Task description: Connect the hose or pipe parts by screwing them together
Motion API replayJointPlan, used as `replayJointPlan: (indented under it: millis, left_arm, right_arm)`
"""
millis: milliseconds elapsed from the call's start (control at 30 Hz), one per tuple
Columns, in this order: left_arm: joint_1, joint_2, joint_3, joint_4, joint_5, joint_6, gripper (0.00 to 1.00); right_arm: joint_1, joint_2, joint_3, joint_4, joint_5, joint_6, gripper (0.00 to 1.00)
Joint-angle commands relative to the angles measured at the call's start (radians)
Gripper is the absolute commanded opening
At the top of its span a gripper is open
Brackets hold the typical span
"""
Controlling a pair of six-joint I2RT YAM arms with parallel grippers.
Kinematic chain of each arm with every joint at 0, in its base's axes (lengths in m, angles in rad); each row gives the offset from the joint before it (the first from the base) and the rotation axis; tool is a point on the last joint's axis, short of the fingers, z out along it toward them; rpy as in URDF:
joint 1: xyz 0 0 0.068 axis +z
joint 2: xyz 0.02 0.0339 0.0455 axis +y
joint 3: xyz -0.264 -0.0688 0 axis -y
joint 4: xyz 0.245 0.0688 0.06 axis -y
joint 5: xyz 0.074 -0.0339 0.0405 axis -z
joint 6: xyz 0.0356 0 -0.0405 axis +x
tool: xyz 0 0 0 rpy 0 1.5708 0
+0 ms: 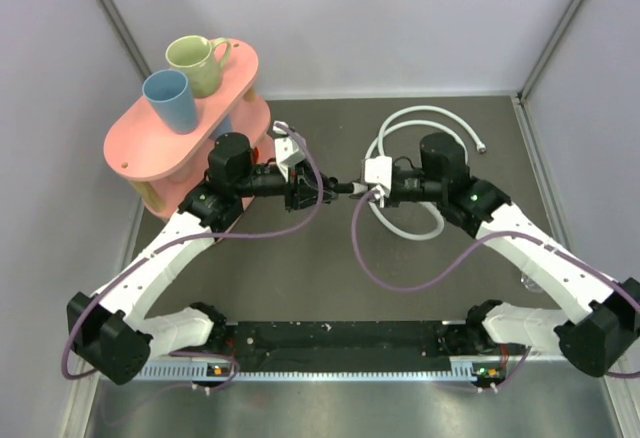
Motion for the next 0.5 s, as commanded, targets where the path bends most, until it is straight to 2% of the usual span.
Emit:
replayJointPlan:
  millis: [0, 167, 233, 300, 333, 367, 433, 467]
  left_arm:
    - [-0.033, 0.025, -0.006, -0.090, 0.084, 0.409, 0.00]
    - [-0.056, 0.060, 0.025, -0.218, 0.036, 0.558, 0.00]
    - [-0.058, 0.048, -0.010, -0.189, 0.018, 0.580, 0.00]
    - [-0.058, 0.039, -0.041, -0.144, -0.003, 0.534, 0.00]
    - [-0.058, 0.037, -0.043, -0.112, -0.040, 0.494, 0.00]
    - [-0.053, 0.039, -0.040, -0.103, -0.037, 0.436, 0.00]
    - [-0.046, 0.046, -0.032, -0.078, -0.052, 0.373, 0.00]
    - [-0.032, 0.056, -0.023, -0.048, -0.062, 0.283, 0.00]
  right_arm:
    - [-0.050, 0.073, 0.175, -0.019, -0.330, 0.138, 0.00]
    - [-0.063, 0.123, 0.172, -0.007, -0.352, 0.235, 0.00]
    - [-0.080, 0.137, 0.163, -0.001, -0.390, 0.264, 0.00]
    - [-0.089, 0.142, 0.160, 0.016, -0.355, 0.307, 0.01]
    - [-0.089, 0.136, 0.152, 0.026, -0.325, 0.330, 0.09]
    - [-0.089, 0.128, 0.142, 0.054, -0.299, 0.335, 0.24]
    - [-0.091, 0.079, 0.086, 0.095, -0.219, 0.336, 0.35]
    - [-0.091, 0.055, 0.062, 0.117, -0.190, 0.330, 0.46]
